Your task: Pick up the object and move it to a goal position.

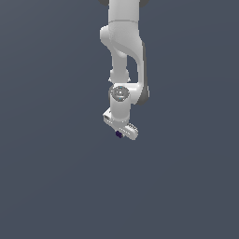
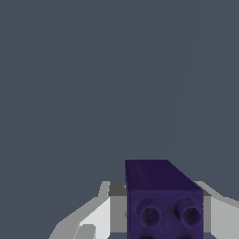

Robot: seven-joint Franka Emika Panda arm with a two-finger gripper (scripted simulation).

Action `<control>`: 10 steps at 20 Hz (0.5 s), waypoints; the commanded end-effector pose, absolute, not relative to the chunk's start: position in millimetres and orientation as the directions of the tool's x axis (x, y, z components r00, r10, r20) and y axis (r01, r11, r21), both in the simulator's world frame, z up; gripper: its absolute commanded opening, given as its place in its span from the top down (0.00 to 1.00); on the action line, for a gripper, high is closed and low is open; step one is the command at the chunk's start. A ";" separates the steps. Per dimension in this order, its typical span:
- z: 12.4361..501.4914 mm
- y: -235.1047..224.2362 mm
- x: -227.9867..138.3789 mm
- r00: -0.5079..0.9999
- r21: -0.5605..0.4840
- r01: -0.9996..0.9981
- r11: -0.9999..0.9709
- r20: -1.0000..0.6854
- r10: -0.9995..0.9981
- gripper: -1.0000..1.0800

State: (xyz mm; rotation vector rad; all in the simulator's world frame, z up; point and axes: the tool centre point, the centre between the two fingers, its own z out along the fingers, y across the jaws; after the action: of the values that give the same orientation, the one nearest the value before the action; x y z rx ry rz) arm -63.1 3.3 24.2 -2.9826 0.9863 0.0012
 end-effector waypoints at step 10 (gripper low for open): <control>38.8 -99.6 -41.5 0.802 0.000 -0.597 -0.802 0.000 -0.597 1.00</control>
State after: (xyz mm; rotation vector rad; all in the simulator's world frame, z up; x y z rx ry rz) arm -44.9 -82.0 36.1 -2.9821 0.9885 0.0007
